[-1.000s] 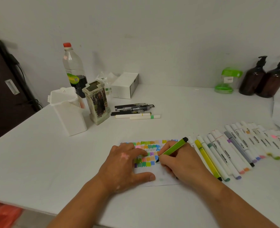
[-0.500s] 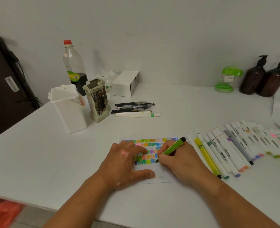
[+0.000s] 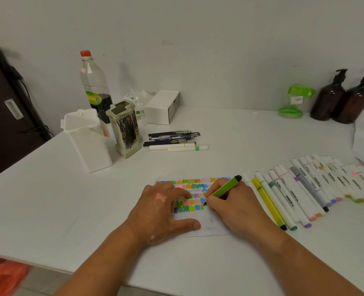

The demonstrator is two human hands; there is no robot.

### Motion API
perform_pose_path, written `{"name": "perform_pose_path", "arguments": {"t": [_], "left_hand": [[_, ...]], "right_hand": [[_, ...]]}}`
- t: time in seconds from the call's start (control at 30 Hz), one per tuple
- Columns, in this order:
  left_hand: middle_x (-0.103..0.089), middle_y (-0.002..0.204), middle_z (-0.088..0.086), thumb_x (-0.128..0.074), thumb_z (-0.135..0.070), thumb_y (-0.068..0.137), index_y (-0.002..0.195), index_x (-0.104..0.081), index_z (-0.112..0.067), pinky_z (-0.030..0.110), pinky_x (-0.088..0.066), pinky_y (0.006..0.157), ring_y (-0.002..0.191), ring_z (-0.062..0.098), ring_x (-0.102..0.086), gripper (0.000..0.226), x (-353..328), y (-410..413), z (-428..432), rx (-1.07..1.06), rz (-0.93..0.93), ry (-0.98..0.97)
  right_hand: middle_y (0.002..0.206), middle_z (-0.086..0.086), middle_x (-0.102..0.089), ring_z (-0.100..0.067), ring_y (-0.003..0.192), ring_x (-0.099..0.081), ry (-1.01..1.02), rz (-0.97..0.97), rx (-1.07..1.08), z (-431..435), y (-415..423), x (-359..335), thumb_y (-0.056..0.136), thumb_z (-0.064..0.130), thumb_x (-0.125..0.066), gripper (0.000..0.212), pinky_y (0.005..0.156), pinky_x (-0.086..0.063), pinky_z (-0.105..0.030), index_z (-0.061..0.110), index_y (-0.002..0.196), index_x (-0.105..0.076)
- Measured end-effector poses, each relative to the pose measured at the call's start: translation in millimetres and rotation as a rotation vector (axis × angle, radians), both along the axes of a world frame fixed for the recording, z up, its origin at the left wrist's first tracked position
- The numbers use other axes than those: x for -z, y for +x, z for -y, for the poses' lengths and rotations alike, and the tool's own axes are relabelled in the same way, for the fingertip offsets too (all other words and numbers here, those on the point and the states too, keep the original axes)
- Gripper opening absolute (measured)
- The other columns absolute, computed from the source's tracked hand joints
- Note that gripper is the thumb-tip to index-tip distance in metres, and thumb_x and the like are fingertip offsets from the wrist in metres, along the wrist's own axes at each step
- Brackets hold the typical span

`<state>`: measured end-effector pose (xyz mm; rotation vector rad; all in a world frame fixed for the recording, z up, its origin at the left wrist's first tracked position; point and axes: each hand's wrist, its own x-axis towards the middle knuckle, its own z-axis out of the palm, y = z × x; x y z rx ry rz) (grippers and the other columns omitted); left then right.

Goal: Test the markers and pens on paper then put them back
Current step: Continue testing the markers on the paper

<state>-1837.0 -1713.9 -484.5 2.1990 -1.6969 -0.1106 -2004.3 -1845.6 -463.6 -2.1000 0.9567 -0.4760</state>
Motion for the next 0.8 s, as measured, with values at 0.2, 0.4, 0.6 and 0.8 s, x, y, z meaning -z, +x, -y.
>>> {"name": "perform_pose_path", "arguments": {"t": [0.2, 0.4, 0.6, 0.8], "left_hand": [[-0.054, 0.105, -0.020, -0.043, -0.096, 0.064, 0.126, -0.057, -0.043, 0.028, -0.040, 0.093, 0.099, 0.004, -0.045, 0.084, -0.1, 0.2, -0.7, 0.004, -0.011, -0.018], [-0.054, 0.105, -0.020, -0.049, -0.093, 0.066, 0.127, -0.057, -0.042, 0.028, -0.040, 0.093, 0.097, 0.003, -0.046, 0.080, -2.3, -1.2, -1.1, 0.008, -0.015, -0.017], [-0.052, 0.093, -0.014, -0.053, -0.025, 0.100, 0.111, -0.048, -0.039, 0.021, -0.051, 0.068, 0.087, 0.009, -0.057, 0.019, -7.1, 0.8, -6.0, -0.066, -0.431, -0.228], [-0.064, 0.094, -0.010, -0.041, -0.005, 0.103, 0.112, -0.049, -0.033, 0.018, -0.051, 0.063, 0.081, 0.005, -0.061, 0.030, -6.8, 3.1, -7.9, -0.106, -0.603, -0.342]], "right_hand": [[0.061, 0.011, -0.067, 0.000, 0.058, -0.061, 0.019, 0.017, 0.001, 0.3, -1.1, -0.1, 0.082, 0.025, -0.071, 0.011, 0.043, -0.038, -0.013, 0.025, 0.071, -0.070], [0.060, 0.004, -0.066, -0.005, 0.048, -0.056, 0.061, 0.044, 0.027, 1.2, -2.2, 0.1, 0.080, 0.025, -0.069, 0.010, 0.043, -0.044, -0.024, 0.019, 0.071, -0.069], [0.059, -0.010, -0.061, -0.015, 0.045, -0.047, 0.587, 0.602, 0.088, 9.4, -5.3, -10.7, 0.079, 0.005, -0.063, 0.019, 0.038, -0.033, -0.022, 0.018, 0.065, -0.067], [0.060, -0.009, -0.060, -0.012, 0.045, -0.048, 0.729, 0.694, -0.032, 7.7, -5.1, -13.7, 0.086, -0.003, -0.061, 0.028, 0.037, -0.033, -0.019, 0.017, 0.068, -0.068]]}}
